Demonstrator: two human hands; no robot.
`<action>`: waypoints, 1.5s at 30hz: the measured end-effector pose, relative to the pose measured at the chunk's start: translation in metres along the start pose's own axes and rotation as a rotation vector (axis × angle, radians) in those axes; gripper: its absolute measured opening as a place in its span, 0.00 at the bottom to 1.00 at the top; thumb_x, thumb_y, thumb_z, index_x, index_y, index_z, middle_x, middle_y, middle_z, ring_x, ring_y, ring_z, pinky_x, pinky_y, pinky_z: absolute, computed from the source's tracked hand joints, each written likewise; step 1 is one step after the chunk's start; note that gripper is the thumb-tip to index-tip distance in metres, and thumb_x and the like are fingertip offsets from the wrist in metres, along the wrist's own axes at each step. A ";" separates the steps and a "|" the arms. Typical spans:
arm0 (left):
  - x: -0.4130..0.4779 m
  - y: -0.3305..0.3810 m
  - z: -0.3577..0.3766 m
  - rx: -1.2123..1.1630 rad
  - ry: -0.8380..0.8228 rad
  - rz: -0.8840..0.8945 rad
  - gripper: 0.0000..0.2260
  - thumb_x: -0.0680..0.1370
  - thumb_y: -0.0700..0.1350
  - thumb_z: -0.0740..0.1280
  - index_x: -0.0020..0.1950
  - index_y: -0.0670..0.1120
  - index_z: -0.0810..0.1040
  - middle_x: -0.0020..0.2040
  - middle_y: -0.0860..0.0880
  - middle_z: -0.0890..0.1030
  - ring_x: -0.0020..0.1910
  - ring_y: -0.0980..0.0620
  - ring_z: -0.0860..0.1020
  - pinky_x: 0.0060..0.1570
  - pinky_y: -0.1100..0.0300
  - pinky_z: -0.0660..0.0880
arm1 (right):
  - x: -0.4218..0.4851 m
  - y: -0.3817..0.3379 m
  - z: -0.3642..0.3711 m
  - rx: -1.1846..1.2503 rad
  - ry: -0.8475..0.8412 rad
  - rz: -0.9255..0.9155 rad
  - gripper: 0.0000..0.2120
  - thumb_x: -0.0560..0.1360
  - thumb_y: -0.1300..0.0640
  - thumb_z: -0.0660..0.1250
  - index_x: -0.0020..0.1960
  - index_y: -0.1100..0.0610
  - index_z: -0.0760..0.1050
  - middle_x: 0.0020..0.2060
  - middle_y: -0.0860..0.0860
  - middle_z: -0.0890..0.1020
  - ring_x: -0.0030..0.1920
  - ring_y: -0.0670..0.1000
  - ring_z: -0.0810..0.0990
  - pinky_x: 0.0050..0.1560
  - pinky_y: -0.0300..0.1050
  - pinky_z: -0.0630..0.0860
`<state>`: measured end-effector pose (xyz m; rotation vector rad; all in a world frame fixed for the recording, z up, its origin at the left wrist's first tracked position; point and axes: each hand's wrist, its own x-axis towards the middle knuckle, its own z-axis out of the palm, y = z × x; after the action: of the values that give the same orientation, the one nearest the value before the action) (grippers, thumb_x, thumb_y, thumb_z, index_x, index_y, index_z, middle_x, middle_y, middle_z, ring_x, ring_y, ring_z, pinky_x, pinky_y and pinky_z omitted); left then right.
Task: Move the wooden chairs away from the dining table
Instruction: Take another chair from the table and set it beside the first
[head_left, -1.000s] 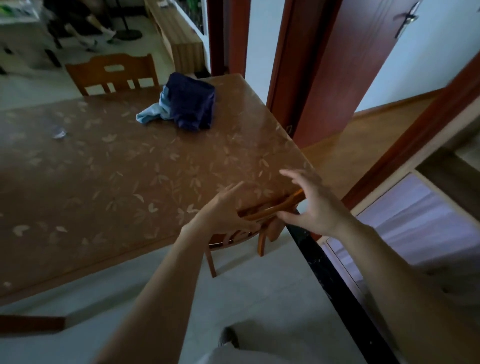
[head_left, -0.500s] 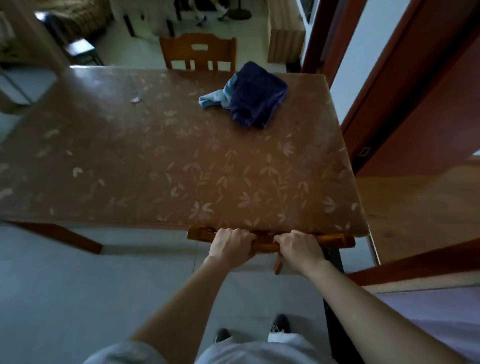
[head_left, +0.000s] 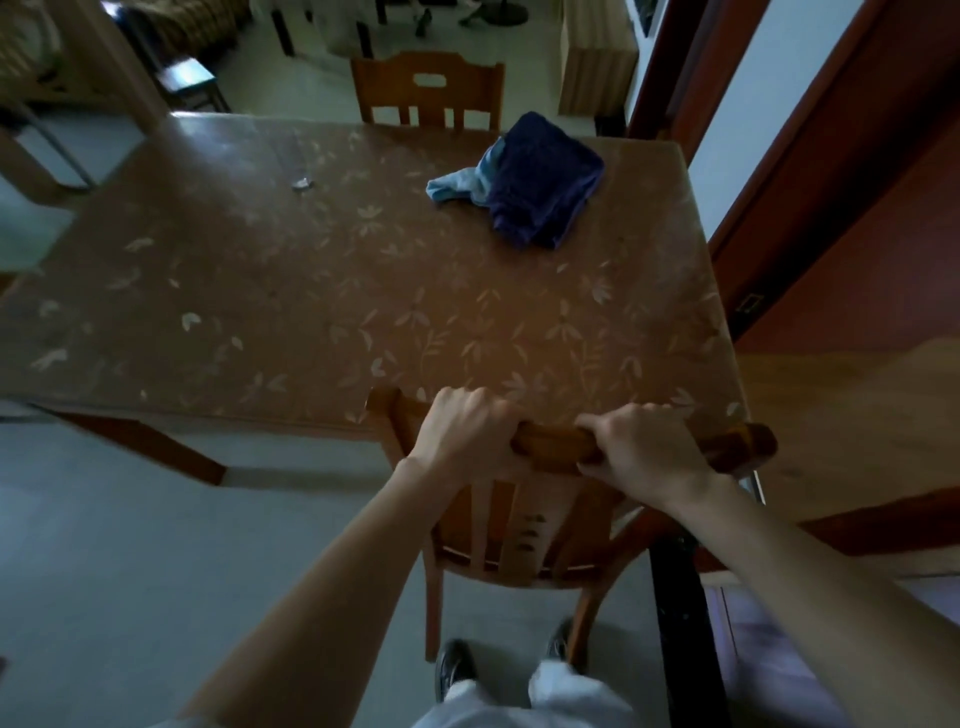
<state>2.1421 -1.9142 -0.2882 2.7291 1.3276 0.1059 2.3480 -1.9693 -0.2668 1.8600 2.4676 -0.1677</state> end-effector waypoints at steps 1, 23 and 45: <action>-0.006 -0.002 -0.009 -0.015 -0.006 -0.003 0.15 0.68 0.62 0.73 0.35 0.52 0.77 0.30 0.54 0.78 0.29 0.50 0.78 0.33 0.58 0.73 | 0.001 -0.007 -0.006 0.016 -0.014 -0.009 0.13 0.70 0.47 0.75 0.53 0.45 0.80 0.37 0.49 0.84 0.39 0.54 0.84 0.37 0.48 0.78; -0.428 -0.074 -0.107 -0.021 0.188 -0.801 0.12 0.67 0.64 0.57 0.35 0.57 0.71 0.29 0.57 0.78 0.28 0.58 0.74 0.32 0.64 0.63 | 0.008 -0.386 -0.067 0.007 -0.078 -0.993 0.12 0.70 0.41 0.70 0.36 0.42 0.68 0.26 0.40 0.70 0.27 0.44 0.73 0.33 0.43 0.74; -0.716 -0.397 -0.234 0.167 0.406 -1.132 0.11 0.70 0.62 0.68 0.35 0.56 0.74 0.28 0.59 0.75 0.28 0.57 0.76 0.36 0.60 0.73 | 0.175 -0.874 -0.135 0.013 0.074 -1.401 0.12 0.69 0.47 0.76 0.50 0.49 0.83 0.32 0.39 0.75 0.28 0.42 0.75 0.31 0.35 0.69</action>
<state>1.3653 -2.2196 -0.1175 1.6786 2.8341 0.4598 1.4636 -2.0249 -0.1001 -0.1711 3.2299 -0.1317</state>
